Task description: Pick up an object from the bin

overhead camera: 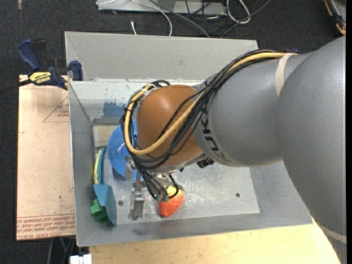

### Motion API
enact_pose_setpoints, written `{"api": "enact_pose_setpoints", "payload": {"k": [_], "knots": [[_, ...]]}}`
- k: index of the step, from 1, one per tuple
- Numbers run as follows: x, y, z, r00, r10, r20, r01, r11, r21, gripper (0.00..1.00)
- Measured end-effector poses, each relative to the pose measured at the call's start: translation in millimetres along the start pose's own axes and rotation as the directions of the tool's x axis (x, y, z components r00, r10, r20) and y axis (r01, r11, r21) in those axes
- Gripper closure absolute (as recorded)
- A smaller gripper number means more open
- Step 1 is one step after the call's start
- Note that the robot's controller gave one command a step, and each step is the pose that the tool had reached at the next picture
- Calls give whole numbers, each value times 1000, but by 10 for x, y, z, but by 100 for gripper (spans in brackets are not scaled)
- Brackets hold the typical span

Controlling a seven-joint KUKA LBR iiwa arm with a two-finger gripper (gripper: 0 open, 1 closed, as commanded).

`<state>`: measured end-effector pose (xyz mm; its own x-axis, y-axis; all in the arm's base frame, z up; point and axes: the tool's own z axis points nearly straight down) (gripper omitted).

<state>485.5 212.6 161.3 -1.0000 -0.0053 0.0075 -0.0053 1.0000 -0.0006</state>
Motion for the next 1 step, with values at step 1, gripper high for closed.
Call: {"api": "enact_pose_setpoints", "payload": {"k": [1], "knots": [[-18,-14,-45,1000,6,7,-6,1000,-2,0]]}}
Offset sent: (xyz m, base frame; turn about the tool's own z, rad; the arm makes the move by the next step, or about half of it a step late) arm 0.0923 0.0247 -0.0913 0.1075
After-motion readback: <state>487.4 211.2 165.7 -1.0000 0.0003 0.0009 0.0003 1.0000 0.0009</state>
